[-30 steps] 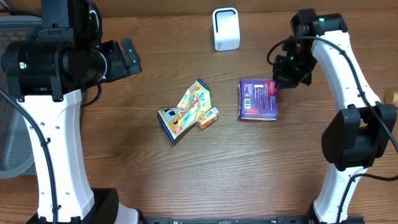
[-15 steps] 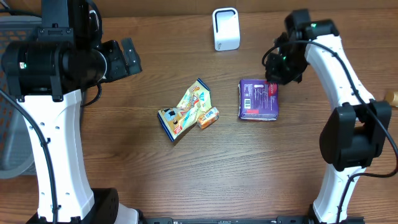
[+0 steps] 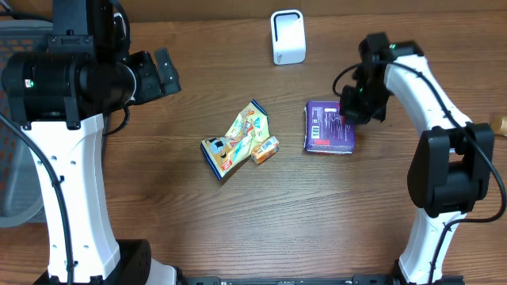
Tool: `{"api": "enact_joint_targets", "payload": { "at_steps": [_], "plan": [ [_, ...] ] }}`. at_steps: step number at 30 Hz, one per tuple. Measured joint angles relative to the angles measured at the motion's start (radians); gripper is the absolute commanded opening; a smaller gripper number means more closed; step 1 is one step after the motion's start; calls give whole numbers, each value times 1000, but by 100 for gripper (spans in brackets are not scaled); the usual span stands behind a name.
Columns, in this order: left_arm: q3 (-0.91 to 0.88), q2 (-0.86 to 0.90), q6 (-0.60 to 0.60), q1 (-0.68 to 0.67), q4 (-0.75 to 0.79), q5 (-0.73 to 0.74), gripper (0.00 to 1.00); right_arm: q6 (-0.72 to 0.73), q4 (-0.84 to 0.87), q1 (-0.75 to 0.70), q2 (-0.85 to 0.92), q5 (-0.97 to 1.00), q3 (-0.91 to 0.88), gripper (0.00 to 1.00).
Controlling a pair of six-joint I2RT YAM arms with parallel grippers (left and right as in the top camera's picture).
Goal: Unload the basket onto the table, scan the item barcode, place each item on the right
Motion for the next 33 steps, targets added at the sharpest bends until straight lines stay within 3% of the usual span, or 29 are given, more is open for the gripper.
{"api": "enact_joint_targets", "payload": {
  "at_steps": [2, 5, 12, 27, 33],
  "plan": [
    [0, 0, 0, 0, 0, 0, 100, -4, -49, -11, 0, 10, 90, 42],
    [0, 0, 0, 0, 1, 0, 100, 0, -86, -34, 0, 29, 215, 100],
    [0, 0, 0, 0, 0, 0, 100, -2, -87, -105, -2, 65, 267, 100],
    [0, 0, 0, 0, 0, 0, 100, -60, 22, -129, 0, 76, 173, 100],
    [0, 0, 0, 0, 0, 0, 100, -89, 76, -127, 0, 49, 48, 100]
  ]
}}
